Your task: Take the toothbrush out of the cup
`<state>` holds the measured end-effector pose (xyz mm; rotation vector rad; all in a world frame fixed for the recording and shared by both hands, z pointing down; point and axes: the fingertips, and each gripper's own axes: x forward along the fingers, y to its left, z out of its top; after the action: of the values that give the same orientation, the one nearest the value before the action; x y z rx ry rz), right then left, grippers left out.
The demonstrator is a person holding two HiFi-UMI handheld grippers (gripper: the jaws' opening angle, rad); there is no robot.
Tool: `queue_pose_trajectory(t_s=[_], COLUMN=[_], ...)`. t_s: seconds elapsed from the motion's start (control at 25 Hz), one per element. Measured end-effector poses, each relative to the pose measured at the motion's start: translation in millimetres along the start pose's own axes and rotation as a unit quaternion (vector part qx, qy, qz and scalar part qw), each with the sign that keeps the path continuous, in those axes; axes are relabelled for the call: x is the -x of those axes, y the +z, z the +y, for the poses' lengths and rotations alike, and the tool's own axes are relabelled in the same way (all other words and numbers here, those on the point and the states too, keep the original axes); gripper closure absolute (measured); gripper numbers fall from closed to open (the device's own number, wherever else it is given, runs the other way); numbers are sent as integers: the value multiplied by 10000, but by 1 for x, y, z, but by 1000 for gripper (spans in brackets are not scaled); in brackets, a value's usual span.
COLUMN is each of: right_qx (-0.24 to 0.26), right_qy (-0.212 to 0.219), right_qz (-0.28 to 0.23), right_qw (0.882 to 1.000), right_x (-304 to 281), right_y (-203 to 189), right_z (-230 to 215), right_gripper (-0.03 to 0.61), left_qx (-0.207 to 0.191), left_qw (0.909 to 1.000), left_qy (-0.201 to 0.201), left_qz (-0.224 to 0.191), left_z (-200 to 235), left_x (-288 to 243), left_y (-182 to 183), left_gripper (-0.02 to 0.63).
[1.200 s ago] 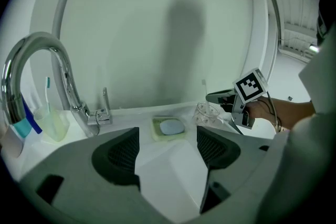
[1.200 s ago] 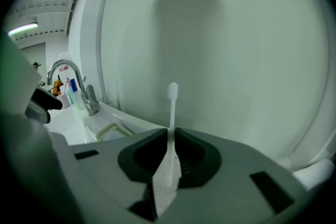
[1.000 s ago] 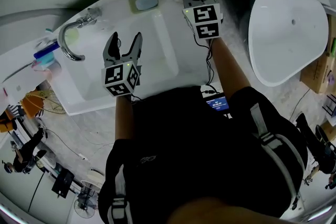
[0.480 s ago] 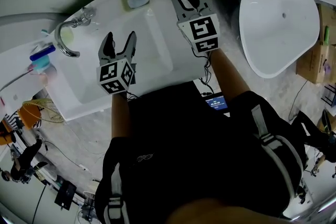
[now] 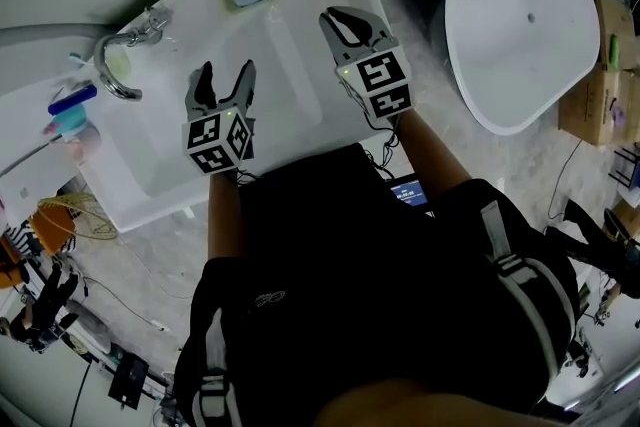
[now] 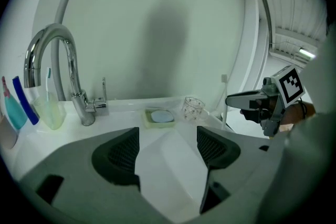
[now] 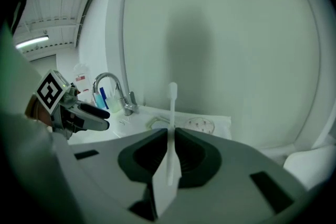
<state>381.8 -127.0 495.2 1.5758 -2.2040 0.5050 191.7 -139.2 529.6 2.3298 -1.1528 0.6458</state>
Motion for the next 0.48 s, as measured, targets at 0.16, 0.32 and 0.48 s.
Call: queue_pose_trajectory(t_s=[0.16, 0.32, 0.48], right_qx=[-120, -566, -662], right_qy=[91, 308, 367], right_qz=[354, 780, 1123], right_qw=[9993, 9949, 9908], right_x=[4, 4, 3], right_y=[-23, -52, -78], right_z=[11, 22, 30], right_gripper=[529, 528, 528], left_qx=[0, 70, 189], left_qw=[10000, 9999, 9994], left_qy=[-26, -94, -169], left_qz=[77, 120, 214], left_z=[-1, -5, -10], left_x=[-1, -3, -4], left_y=[-8, -15, -28], left_gripper=[262, 262, 262])
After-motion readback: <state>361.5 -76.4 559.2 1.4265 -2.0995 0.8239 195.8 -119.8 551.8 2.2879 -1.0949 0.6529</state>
